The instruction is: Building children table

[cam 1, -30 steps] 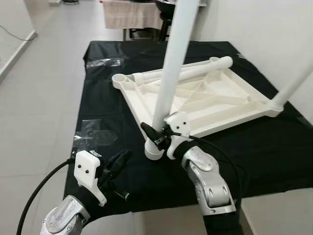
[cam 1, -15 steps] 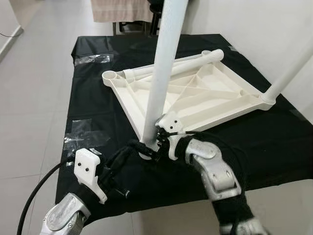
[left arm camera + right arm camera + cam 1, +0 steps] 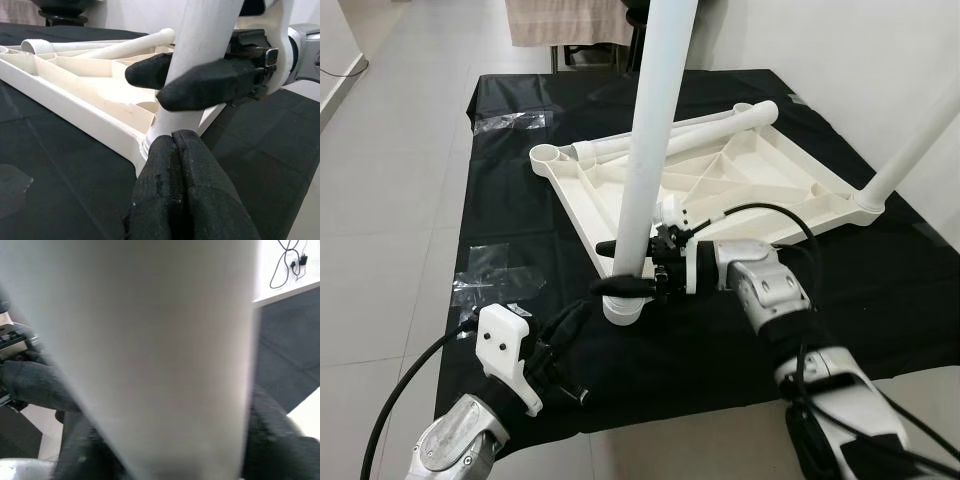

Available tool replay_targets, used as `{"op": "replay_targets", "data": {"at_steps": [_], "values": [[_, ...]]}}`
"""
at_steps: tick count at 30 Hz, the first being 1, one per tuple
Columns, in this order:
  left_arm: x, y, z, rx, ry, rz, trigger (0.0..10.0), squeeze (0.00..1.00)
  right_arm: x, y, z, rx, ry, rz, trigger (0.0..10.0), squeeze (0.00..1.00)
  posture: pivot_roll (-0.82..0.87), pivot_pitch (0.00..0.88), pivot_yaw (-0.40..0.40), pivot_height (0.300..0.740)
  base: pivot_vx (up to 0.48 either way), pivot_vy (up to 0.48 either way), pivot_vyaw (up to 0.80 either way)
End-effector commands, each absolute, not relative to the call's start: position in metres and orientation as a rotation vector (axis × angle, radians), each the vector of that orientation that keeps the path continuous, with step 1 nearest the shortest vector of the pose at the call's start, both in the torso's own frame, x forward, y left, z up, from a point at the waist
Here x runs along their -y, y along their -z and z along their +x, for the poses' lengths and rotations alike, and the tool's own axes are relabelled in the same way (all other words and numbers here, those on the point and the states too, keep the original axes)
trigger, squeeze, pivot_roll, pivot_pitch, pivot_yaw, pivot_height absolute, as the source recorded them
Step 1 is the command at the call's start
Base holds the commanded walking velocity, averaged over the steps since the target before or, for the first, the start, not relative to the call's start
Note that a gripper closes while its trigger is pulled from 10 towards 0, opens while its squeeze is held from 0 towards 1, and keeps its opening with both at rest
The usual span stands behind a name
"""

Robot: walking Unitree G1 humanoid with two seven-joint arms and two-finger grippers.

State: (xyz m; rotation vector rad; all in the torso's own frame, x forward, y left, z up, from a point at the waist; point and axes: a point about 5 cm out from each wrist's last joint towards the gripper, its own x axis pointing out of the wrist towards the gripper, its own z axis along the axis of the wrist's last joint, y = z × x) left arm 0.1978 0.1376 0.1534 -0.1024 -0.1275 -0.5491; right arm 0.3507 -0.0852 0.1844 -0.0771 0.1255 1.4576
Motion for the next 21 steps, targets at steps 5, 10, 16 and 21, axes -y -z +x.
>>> {"op": "replay_targets", "data": {"at_steps": [5,10,16,21], "values": [[-0.135,-0.151,0.196,0.117,0.552,-0.102,10.0,0.00,0.093,-0.179,0.349,-0.129,-1.481,-0.052,0.0,0.00,0.12,0.109,-0.118,0.740,0.000,0.000,0.00],[-0.135,-0.152,0.195,0.119,0.556,-0.104,10.0,0.00,0.120,-0.169,0.342,-0.095,-1.208,-0.090,0.0,0.00,0.10,0.125,-0.111,0.740,0.000,0.000,0.00],[-0.138,-0.154,0.194,0.120,0.558,-0.107,10.0,0.00,0.097,-0.136,0.309,-0.168,-0.512,0.004,0.0,0.00,0.09,0.141,-0.100,0.740,0.000,0.000,0.00],[-0.138,-0.153,0.195,0.118,0.556,-0.106,10.0,0.00,0.090,-0.137,0.306,-0.121,-0.490,-0.049,0.0,0.00,0.09,0.126,-0.101,0.740,0.000,0.000,0.00]]}}
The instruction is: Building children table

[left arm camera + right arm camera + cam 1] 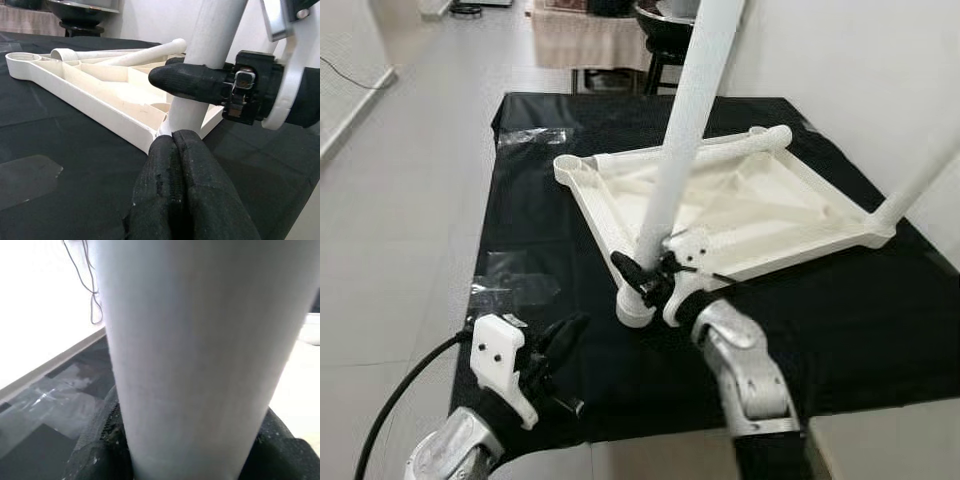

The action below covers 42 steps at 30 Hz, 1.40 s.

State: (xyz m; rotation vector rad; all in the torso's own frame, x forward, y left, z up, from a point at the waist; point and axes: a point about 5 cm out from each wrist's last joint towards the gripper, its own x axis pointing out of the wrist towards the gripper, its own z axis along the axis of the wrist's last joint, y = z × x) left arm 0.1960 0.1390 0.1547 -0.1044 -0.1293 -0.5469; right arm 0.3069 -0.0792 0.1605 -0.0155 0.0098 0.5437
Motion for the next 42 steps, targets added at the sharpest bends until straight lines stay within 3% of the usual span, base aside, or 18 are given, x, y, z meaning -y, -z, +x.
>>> {"op": "replay_targets", "data": {"at_steps": [1,5,7,8,17,18,19,23,30,31,42], "values": [[-0.137,-0.153,0.195,0.118,0.561,-0.107,10.0,0.00,0.085,-0.136,0.308,-0.128,-0.526,-0.054,0.0,0.00,0.10,0.124,-0.116,0.740,0.000,0.000,0.00],[-0.136,-0.152,0.196,0.120,0.559,-0.107,10.0,0.00,0.078,-0.136,0.309,-0.138,-0.556,-0.048,0.0,0.00,0.10,0.123,-0.120,0.740,0.000,0.000,0.00],[-0.136,-0.152,0.196,0.125,0.547,-0.104,10.0,0.00,0.075,-0.140,0.308,-0.162,-0.555,-0.057,10.0,0.00,0.10,0.117,-0.126,0.740,0.000,0.000,0.00],[-0.136,-0.152,0.196,0.126,0.545,-0.104,10.0,0.00,0.073,-0.142,0.306,-0.170,-0.553,-0.054,10.0,1.00,0.10,0.117,-0.126,0.740,0.000,0.000,0.00],[-0.134,-0.151,0.197,0.126,0.550,-0.106,10.0,0.00,0.065,-0.160,0.320,-0.127,-0.887,-0.047,10.0,1.00,0.11,0.098,-0.133,0.740,0.000,0.000,0.00],[-0.135,-0.151,0.198,0.126,0.550,-0.106,10.0,0.00,0.064,-0.166,0.327,-0.106,-1.007,-0.036,10.0,0.61,0.11,0.093,-0.128,0.740,0.000,0.000,0.00],[-0.135,-0.150,0.198,0.125,0.550,-0.105,10.0,0.00,0.065,-0.171,0.331,-0.094,-1.120,-0.014,10.0,0.00,0.13,0.090,-0.128,0.740,0.000,0.000,0.00],[-0.134,-0.150,0.197,0.122,0.549,-0.103,10.0,0.00,0.073,-0.167,0.341,-0.137,-1.283,-0.001,10.0,0.00,0.15,0.084,-0.136,0.740,0.000,0.000,0.00],[-0.132,-0.149,0.196,0.122,0.542,-0.100,10.0,0.00,0.081,-0.162,0.353,-0.246,-1.338,-0.021,10.0,0.00,0.17,0.086,-0.146,0.740,0.000,0.000,0.00],[-0.132,-0.149,0.195,0.121,0.542,-0.099,10.0,0.00,0.084,-0.165,0.360,-0.244,-1.298,0.011,0.0,0.00,0.18,0.089,-0.147,0.740,0.000,0.000,0.00],[-0.133,-0.148,0.195,0.122,0.530,-0.075,10.0,0.00,0.093,-0.171,0.367,-0.175,-1.274,0.031,0.0,0.00,0.18,0.086,-0.139,0.740,0.000,0.000,0.00]]}}
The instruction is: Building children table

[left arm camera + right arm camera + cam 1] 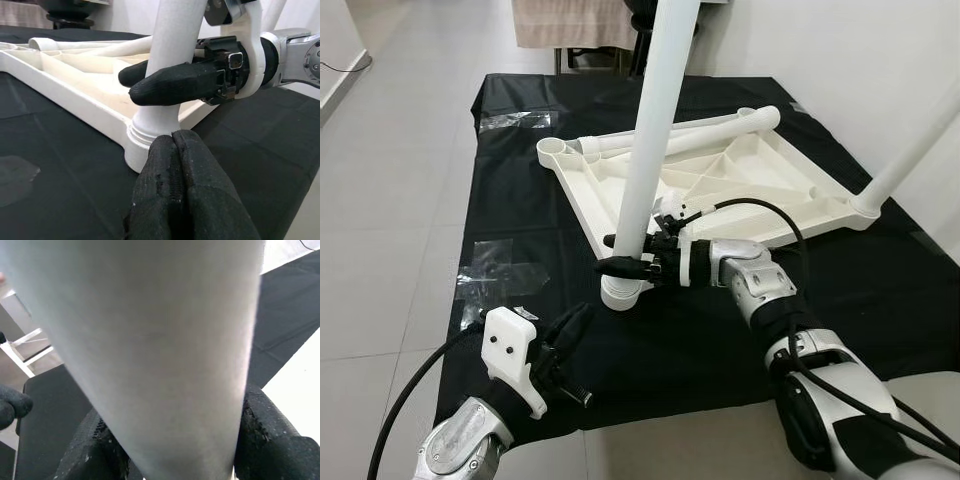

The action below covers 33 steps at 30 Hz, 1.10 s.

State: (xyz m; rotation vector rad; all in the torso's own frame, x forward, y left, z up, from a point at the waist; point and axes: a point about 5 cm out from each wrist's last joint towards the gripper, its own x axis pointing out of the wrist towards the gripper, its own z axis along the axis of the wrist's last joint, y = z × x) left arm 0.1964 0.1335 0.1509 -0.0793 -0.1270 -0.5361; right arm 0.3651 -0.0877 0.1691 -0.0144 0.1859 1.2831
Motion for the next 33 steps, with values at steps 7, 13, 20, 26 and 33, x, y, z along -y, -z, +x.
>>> {"op": "replay_targets", "data": {"at_steps": [7,13,20,26,33], "values": [[-0.140,-0.149,0.193,0.136,0.470,-0.026,10.0,0.00,0.122,-0.175,0.356,-0.155,-1.120,-0.087,0.0,0.00,0.16,0.098,-0.131,0.740,0.000,0.000,0.00],[-0.145,-0.150,0.192,0.133,0.468,-0.026,10.0,0.00,0.124,-0.158,0.324,-0.080,-0.473,-0.081,0.0,0.00,0.14,0.109,-0.128,0.740,0.000,0.000,0.00],[-0.148,-0.150,0.197,0.123,0.493,-0.056,10.0,0.00,0.099,-0.138,0.294,-0.119,-0.510,-0.069,0.0,0.00,0.11,0.105,-0.102,0.740,0.000,0.000,0.00],[-0.146,-0.149,0.196,0.124,0.493,-0.066,10.0,0.00,0.086,-0.133,0.294,-0.145,-0.556,-0.113,10.0,0.00,0.12,0.101,-0.109,0.740,0.000,0.000,0.00],[-0.144,-0.149,0.197,0.122,0.514,-0.083,10.0,0.00,0.073,-0.165,0.301,-0.058,-0.844,0.012,10.0,1.00,0.12,0.092,-0.109,0.740,0.000,0.000,0.00]]}}
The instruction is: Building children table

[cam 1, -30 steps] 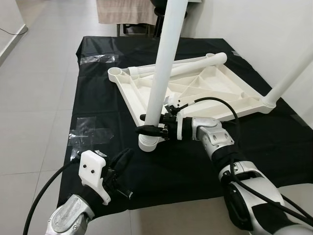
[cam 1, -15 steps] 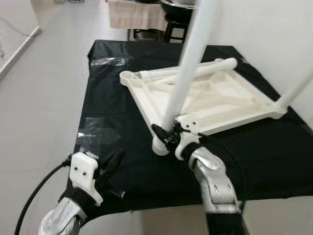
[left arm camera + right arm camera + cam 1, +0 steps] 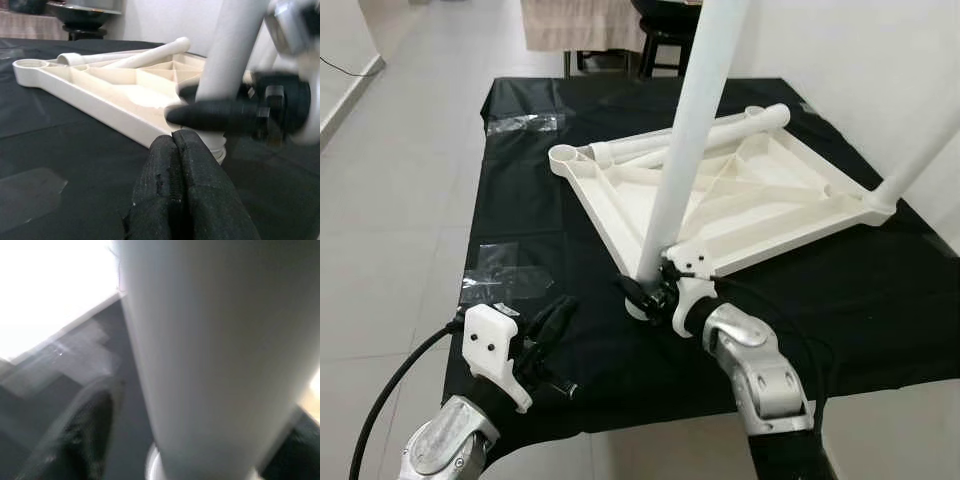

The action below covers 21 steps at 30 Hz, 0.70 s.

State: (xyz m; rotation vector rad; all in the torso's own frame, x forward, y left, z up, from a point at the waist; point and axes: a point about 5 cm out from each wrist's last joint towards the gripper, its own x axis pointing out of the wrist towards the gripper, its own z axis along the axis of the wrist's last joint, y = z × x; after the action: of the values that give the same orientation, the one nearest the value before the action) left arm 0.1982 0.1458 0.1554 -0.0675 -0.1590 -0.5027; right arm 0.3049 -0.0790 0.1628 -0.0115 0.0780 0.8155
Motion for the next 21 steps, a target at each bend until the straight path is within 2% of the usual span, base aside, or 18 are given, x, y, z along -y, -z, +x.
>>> {"op": "replay_targets", "data": {"at_steps": [1,6,9,13,14,16,17,18,19,20,21], "values": [[-0.143,-0.149,0.198,0.122,0.517,-0.086,10.0,0.00,0.078,-0.178,0.311,0.005,-0.996,-0.017,10.0,0.00,0.13,0.089,-0.113,0.740,0.000,0.000,0.00],[-0.142,-0.148,0.199,0.122,0.519,-0.087,10.0,0.00,0.083,-0.185,0.320,0.014,-1.102,-0.064,10.0,0.00,0.14,0.081,-0.119,0.740,0.000,0.000,0.00],[-0.141,-0.146,0.201,0.122,0.520,-0.088,10.0,0.00,0.095,-0.188,0.344,-0.064,-1.233,-0.083,10.0,0.00,0.15,0.068,-0.120,0.740,0.000,0.000,0.00],[-0.140,-0.146,0.202,0.121,0.521,-0.086,10.0,0.00,0.097,-0.190,0.355,-0.115,-1.270,-0.054,10.0,0.00,0.16,0.062,-0.126,0.740,0.000,0.000,0.00],[-0.140,-0.145,0.202,0.122,0.521,-0.085,10.0,0.00,0.096,-0.190,0.359,-0.138,-1.286,-0.031,7.9,0.00,0.16,0.058,-0.133,0.740,0.000,0.000,0.00],[-0.139,-0.145,0.202,0.122,0.522,-0.084,10.0,0.00,0.096,-0.191,0.361,-0.152,-1.297,-0.015,7.9,0.00,0.16,0.058,-0.133,0.740,0.000,0.000,0.00],[-0.139,-0.145,0.203,0.123,0.522,-0.084,10.0,0.00,0.096,-0.191,0.364,-0.157,-1.312,0.005,3.0,0.00,0.16,0.058,-0.133,0.740,0.000,0.000,0.00],[-0.139,-0.145,0.203,0.123,0.522,-0.084,10.0,0.00,0.096,-0.191,0.364,-0.157,-1.312,0.005,3.0,0.00,0.16,0.058,-0.133,0.740,0.000,0.000,0.00],[-0.139,-0.145,0.203,0.123,0.521,-0.083,10.0,0.00,0.096,-0.191,0.366,-0.160,-1.302,0.014,0.7,0.00,0.15,0.052,-0.137,0.740,0.000,0.000,0.00],[-0.138,-0.145,0.203,0.125,0.520,-0.083,10.0,0.00,0.098,-0.189,0.368,-0.169,-1.291,0.016,0.0,0.00,0.15,0.055,-0.139,0.740,0.000,0.000,0.00],[-0.138,-0.145,0.203,0.125,0.520,-0.083,10.0,0.00,0.098,-0.189,0.368,-0.169,-1.291,0.016,0.0,0.00,0.15,0.055,-0.139,0.740,0.000,0.000,0.00]]}}
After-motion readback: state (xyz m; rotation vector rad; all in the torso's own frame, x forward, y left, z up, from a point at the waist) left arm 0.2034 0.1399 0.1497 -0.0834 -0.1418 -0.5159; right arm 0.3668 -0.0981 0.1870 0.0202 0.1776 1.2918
